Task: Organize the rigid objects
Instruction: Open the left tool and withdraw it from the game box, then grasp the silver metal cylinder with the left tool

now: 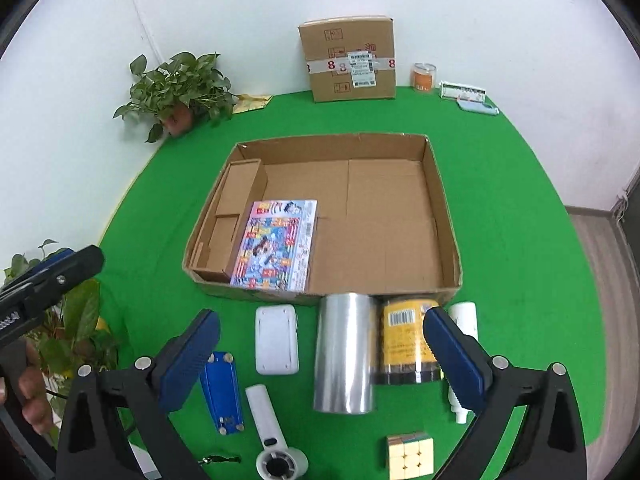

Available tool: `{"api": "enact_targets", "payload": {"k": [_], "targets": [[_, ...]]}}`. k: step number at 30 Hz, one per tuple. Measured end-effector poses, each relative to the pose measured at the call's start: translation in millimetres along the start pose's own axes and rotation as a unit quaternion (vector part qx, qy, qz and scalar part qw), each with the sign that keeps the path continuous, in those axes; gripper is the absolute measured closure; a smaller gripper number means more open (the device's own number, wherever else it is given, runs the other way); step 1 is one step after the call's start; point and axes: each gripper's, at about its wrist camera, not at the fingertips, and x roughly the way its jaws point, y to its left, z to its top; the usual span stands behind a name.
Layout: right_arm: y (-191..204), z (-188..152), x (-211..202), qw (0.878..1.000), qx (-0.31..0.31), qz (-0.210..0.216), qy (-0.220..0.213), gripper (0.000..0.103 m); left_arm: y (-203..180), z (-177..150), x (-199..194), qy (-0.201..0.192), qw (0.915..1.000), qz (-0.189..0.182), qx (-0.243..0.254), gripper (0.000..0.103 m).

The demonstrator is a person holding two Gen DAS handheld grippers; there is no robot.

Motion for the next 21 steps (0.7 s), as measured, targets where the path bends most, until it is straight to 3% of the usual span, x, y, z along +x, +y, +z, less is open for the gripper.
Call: {"api": "enact_targets", "payload": {"k": [3,5,6,7,9,11,13,16,21], "targets": [[-18.3,-10.6,-3.3,1.0,0.004,0.014,0.008,0.001,-12.1,-10.6,-10.3,-0.002,0.9996,0.027,0.0,0.013],[-27.4,-15.3,-4.9,1.0,0.002,0.019,0.009,0.001,-22.4,-19.2,-12.5,0.007,0.9996,0.029,0.005,0.044],[-34.4,-19.2,-7.3,1.0,0.0,0.022,0.008,0.001,-27.0,-22.8,-10.8,0.02,0.9993,0.03,0.01,0.075],[-38.6,-21.2,-8.8,1.0,0.0,0.019,0.005,0.001,-32.4,-27.6,-6.6,0.039,0.9986,0.034,0.013,0.082],[-49.5,-28.0,-12.8,1.0,-0.002,0.02,0.001,0.001,-37.5,-35.3,-7.7,0.044,0.9986,0.031,0.001,0.082],[-63.0,-34.9,-15.8,1.0,0.002,0.026,0.004,0.001,-42.3,-40.0,-10.8,0.043,0.9988,0.013,-0.02,0.072],[-75.6,-40.4,-18.3,1.0,0.008,0.028,0.005,0.001,-47.5,-44.4,-9.2,0.052,0.9979,-0.014,-0.036,0.013],[-91.8,-49.0,-11.9,0.998,0.02,0.044,0.028,0.001,-56.6,-48.8,-1.3,0.073,0.9953,-0.046,-0.045,0.012],[-102.6,-63.6,7.5,0.99,0.046,0.113,0.075,0.005,-65.3,-52.3,31.8,0.138,0.9809,-0.123,-0.062,0.012]]}}
